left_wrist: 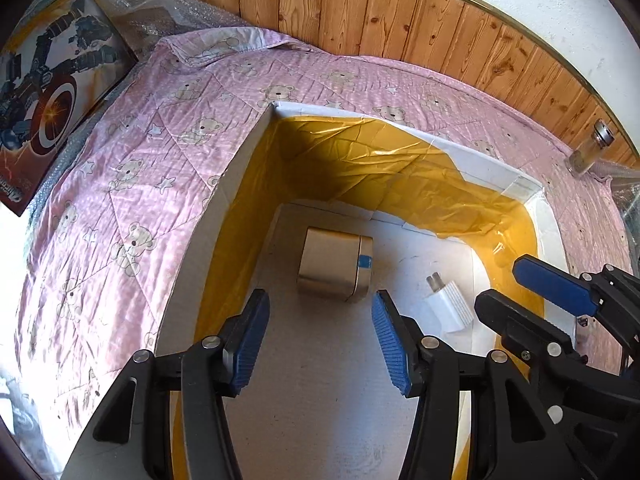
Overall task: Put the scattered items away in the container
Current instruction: 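Open both tools to drop the gold box and power bank inside, then move both tools back toward the remaining items beside the box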
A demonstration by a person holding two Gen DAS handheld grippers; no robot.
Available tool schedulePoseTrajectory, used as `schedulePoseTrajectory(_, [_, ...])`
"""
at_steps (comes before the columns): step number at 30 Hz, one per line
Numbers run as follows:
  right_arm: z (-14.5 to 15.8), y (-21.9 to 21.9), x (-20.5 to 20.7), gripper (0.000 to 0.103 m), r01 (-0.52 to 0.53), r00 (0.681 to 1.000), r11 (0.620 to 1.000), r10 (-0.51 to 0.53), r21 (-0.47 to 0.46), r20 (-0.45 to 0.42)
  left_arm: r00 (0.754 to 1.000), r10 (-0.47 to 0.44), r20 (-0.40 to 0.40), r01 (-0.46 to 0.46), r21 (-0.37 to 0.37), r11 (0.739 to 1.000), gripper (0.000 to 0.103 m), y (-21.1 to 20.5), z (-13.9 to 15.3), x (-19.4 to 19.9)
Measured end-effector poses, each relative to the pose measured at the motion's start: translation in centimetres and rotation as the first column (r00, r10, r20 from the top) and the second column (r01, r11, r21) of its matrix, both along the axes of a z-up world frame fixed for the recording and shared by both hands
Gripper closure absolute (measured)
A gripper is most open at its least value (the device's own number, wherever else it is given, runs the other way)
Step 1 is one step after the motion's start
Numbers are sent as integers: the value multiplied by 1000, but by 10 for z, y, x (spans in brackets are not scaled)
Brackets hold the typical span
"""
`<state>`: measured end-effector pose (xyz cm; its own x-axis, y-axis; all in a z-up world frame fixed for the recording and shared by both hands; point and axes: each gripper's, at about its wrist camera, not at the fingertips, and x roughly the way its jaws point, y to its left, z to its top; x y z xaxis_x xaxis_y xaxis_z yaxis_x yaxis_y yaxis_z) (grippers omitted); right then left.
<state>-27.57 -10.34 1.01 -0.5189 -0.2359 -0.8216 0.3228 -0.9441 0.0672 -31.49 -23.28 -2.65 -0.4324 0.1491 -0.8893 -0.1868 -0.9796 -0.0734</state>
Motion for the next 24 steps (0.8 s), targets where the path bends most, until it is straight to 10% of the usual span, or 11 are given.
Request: schedulePoseTrajectory(24, [34, 34, 131, 62, 92, 995, 980, -96, -178, -18, 984, -57, -168, 69, 66, 995, 42, 1, 65, 123])
